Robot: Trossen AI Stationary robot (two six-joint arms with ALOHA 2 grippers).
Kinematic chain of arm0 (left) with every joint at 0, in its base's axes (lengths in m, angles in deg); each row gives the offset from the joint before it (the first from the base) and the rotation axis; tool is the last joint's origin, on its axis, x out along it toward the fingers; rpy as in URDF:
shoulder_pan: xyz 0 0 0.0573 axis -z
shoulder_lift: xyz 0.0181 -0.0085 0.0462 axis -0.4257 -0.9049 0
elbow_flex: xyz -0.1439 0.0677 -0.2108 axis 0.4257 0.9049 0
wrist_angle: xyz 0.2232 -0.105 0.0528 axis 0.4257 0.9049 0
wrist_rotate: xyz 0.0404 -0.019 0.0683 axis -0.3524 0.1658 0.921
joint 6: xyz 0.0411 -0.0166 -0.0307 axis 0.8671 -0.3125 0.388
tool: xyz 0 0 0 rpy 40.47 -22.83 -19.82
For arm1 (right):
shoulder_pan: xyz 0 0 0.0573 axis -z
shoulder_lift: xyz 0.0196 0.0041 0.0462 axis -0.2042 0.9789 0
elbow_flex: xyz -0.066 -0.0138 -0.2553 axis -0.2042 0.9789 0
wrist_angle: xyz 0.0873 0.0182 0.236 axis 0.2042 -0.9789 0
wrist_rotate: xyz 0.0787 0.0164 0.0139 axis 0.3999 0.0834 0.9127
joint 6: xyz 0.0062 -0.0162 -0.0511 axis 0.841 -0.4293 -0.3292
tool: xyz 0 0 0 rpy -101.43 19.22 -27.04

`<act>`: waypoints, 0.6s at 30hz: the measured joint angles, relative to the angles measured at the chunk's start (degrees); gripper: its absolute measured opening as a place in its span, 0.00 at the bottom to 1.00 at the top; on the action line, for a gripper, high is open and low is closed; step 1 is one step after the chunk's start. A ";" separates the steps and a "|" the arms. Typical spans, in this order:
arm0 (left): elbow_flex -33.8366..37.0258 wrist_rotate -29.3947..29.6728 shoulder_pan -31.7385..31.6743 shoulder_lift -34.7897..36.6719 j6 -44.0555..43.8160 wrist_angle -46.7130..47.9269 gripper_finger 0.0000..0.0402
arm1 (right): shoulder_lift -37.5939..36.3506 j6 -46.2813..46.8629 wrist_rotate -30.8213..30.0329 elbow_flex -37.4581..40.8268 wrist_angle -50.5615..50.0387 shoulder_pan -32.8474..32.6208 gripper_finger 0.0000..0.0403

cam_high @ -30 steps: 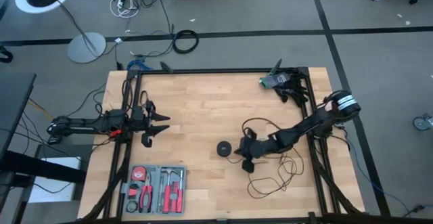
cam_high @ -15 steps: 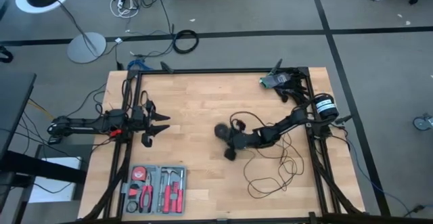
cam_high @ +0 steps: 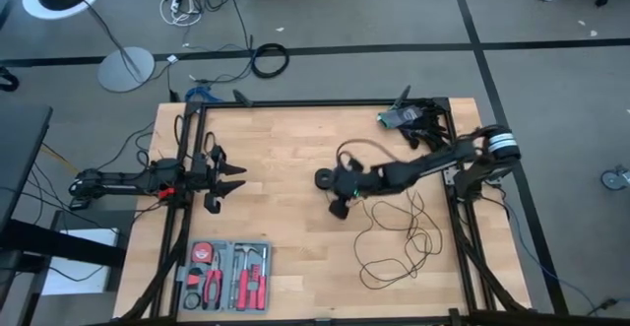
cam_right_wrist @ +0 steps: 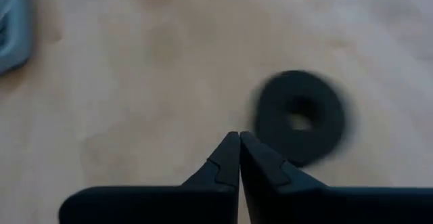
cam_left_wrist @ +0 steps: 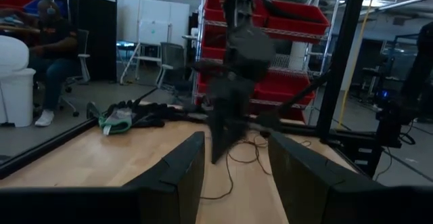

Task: Coil cords
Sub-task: Coil the black wire on the spool

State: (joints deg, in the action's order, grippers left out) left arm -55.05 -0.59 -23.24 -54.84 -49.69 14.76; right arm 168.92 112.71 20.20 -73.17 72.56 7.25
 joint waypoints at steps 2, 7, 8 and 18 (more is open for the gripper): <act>0.00 0.00 -0.02 0.01 0.00 -0.03 0.42 | -1.88 1.58 0.44 0.00 -2.01 2.05 0.06; 0.00 0.00 -0.02 0.00 0.00 0.25 0.42 | -2.60 5.80 3.06 0.00 -3.94 5.62 0.17; -0.01 0.00 -0.01 0.00 0.00 0.24 0.42 | -1.87 6.81 3.41 0.00 -3.73 5.96 0.20; -0.01 0.00 -0.02 0.00 0.00 0.28 0.42 | 4.96 13.79 6.85 0.04 -1.66 8.47 0.45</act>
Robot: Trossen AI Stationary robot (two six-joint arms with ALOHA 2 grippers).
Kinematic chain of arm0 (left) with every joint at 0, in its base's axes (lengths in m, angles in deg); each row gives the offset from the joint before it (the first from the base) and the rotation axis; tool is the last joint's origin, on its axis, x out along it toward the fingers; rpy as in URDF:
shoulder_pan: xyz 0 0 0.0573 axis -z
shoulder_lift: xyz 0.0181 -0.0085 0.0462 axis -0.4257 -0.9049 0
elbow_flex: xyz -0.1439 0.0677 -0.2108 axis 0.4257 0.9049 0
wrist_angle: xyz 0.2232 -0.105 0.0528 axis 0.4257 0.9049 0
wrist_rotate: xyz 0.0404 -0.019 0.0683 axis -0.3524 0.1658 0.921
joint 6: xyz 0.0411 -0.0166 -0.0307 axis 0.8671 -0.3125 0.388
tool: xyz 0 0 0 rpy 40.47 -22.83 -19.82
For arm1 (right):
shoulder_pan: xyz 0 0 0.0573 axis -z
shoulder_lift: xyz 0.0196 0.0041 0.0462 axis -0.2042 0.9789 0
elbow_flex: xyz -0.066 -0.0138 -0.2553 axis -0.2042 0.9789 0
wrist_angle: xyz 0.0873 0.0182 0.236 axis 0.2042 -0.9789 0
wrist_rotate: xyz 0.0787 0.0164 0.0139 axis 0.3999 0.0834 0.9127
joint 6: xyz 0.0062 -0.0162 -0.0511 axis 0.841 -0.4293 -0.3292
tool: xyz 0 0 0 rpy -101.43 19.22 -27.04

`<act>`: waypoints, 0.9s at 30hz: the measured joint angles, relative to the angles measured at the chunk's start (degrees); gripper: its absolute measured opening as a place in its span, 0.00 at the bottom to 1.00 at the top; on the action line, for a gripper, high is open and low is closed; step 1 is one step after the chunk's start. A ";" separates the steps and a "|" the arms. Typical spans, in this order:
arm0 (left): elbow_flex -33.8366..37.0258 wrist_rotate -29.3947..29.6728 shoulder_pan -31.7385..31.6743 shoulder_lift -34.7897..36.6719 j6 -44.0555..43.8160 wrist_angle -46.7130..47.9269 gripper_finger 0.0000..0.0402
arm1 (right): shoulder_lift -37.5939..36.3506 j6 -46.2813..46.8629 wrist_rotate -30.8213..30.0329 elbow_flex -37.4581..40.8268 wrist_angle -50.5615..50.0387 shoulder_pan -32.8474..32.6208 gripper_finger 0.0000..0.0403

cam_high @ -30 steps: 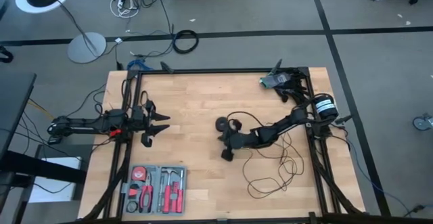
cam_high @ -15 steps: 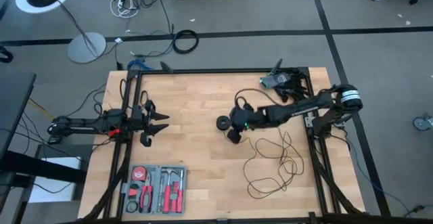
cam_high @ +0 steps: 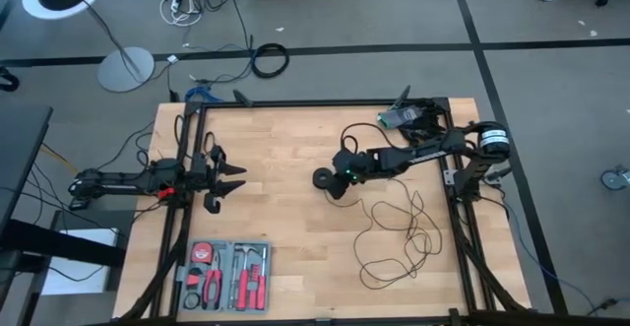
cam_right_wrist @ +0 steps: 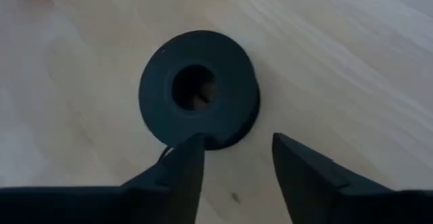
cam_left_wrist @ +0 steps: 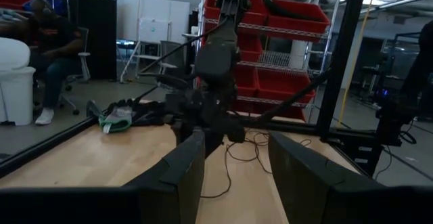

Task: Coil cords
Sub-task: Coil the black wire on the spool

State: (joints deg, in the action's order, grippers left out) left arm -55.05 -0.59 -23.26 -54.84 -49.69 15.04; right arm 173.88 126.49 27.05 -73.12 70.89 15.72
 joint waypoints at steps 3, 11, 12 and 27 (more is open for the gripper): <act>0.01 0.00 0.02 0.00 0.00 -0.03 0.42 | 0.00 0.02 0.36 -0.02 1.71 0.38 0.50; 0.01 0.00 0.01 0.02 0.00 0.01 0.42 | 1.35 2.41 7.09 0.06 6.53 2.94 0.53; 0.01 0.00 0.02 0.00 0.00 -0.02 0.42 | 1.65 3.12 8.09 0.15 6.99 3.35 0.53; 0.01 0.00 0.00 0.04 0.00 -0.12 0.42 | 5.61 8.34 16.55 3.72 23.00 4.45 0.44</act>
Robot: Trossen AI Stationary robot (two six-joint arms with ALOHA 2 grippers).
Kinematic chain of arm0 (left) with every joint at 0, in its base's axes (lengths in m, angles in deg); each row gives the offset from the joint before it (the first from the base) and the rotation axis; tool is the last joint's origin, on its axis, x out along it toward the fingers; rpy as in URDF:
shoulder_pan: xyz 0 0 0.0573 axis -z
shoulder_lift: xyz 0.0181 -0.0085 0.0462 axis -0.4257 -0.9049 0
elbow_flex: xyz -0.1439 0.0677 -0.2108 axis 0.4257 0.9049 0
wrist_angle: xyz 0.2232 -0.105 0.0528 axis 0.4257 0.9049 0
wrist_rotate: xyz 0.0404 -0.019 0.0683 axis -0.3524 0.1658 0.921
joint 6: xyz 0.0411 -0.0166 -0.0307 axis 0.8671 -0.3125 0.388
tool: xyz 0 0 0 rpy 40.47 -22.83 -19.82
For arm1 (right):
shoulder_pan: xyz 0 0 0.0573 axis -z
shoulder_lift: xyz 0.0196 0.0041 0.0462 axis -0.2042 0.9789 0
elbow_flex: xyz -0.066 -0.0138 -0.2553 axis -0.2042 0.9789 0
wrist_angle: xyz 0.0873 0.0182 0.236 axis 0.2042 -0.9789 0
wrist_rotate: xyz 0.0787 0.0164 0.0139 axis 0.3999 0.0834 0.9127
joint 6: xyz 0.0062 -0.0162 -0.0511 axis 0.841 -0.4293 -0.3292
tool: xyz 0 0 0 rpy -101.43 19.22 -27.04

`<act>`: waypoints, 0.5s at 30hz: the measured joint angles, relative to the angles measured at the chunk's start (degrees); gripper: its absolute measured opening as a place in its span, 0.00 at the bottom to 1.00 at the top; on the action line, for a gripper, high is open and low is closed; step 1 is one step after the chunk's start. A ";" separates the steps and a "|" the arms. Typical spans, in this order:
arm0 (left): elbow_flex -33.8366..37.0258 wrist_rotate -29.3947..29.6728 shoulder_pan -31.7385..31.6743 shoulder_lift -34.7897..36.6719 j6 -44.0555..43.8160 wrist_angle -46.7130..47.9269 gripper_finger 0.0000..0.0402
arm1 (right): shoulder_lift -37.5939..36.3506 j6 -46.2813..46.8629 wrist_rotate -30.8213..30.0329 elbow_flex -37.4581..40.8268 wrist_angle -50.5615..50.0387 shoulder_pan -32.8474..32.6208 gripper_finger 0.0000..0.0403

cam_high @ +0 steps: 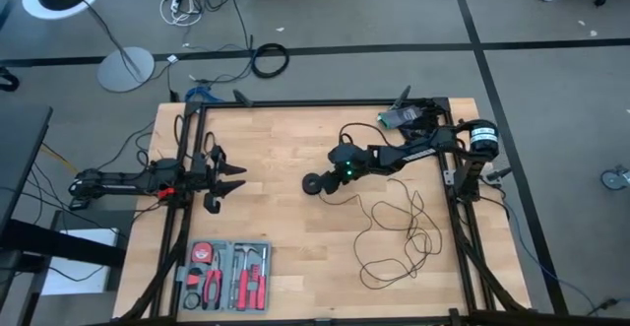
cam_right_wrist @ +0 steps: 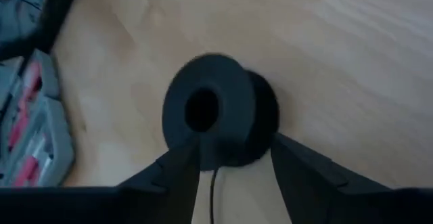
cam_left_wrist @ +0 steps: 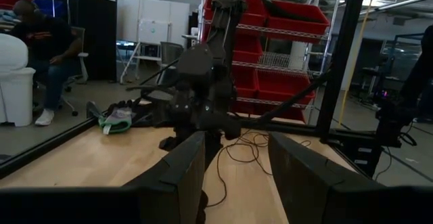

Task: Coil cords
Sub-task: Coil the black wire on the spool

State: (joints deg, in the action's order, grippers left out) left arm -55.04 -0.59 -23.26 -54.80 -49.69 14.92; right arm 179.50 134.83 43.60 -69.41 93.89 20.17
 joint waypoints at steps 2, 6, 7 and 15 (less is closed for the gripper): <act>0.00 0.00 0.02 -0.08 0.00 -0.05 0.42 | 0.93 0.29 1.32 -0.05 1.10 0.24 0.42; 0.00 0.02 0.01 -0.07 0.00 -0.03 0.42 | 4.32 2.56 3.67 -0.07 7.45 0.31 0.38; 0.00 0.00 0.01 -0.04 0.00 0.04 0.42 | 5.18 2.91 4.26 -0.09 9.64 0.31 0.37; -0.01 0.00 0.01 -0.04 0.00 0.16 0.42 | 6.22 -1.22 3.21 -0.29 16.40 0.24 0.04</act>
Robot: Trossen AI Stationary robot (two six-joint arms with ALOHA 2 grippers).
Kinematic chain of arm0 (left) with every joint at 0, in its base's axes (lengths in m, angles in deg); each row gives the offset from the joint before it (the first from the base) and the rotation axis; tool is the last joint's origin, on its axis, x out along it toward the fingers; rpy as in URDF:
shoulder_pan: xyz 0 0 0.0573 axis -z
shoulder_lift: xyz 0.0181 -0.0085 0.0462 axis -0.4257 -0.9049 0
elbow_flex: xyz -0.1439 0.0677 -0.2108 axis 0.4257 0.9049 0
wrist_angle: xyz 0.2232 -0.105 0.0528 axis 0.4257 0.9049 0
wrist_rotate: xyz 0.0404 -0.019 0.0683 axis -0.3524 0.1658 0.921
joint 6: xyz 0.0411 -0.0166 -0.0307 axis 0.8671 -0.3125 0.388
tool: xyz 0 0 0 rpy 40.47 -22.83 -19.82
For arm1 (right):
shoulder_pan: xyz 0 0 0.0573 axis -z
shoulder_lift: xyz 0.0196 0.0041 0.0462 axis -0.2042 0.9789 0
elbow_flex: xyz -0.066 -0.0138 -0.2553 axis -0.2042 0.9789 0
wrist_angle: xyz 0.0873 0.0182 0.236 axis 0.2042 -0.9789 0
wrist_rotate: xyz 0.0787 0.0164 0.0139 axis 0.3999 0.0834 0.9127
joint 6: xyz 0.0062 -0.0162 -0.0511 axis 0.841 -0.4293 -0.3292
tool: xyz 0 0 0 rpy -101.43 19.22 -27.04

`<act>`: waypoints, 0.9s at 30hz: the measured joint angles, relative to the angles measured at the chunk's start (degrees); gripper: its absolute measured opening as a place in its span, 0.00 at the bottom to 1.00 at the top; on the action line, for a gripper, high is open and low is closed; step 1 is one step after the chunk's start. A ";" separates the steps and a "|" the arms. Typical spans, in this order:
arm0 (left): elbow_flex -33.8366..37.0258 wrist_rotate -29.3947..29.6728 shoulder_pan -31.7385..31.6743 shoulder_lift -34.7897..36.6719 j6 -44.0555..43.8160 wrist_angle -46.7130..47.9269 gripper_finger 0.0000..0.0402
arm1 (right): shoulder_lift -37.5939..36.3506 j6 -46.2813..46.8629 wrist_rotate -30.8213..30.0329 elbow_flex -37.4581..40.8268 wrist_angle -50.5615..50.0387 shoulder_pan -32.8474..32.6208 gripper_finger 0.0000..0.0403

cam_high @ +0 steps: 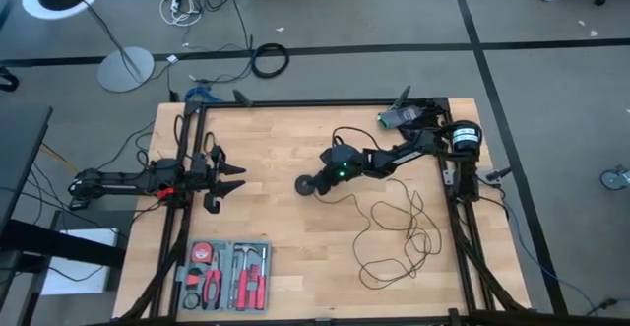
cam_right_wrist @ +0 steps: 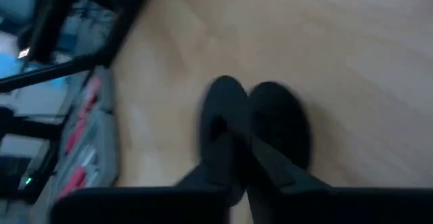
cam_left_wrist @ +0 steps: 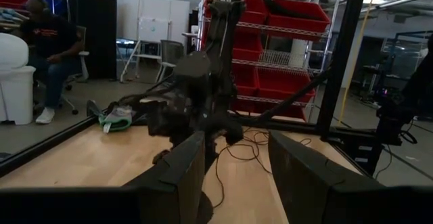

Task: Coil cords
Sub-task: Coil the black wire on the spool

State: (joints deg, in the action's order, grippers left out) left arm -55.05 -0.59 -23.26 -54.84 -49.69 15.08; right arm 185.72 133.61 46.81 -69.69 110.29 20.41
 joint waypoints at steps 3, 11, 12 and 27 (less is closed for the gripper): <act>-0.01 0.00 0.00 0.00 0.00 -0.27 0.42 | -0.71 -0.81 -1.93 0.11 0.70 0.62 0.02; 0.00 0.00 -0.01 0.00 0.00 -0.24 0.42 | -7.60 -12.51 -10.18 0.13 -4.88 2.05 0.01; -0.01 0.00 0.01 0.00 0.00 -0.26 0.42 | -8.57 -14.43 -11.12 0.13 -5.69 2.03 0.01; -0.01 0.00 0.00 0.00 0.00 -0.06 0.42 | -17.00 -38.32 -14.67 0.09 -15.84 -2.19 0.01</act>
State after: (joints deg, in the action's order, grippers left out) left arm -55.06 -0.59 -23.26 -54.84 -49.69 15.02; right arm 168.72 95.29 32.14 -69.60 94.45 18.22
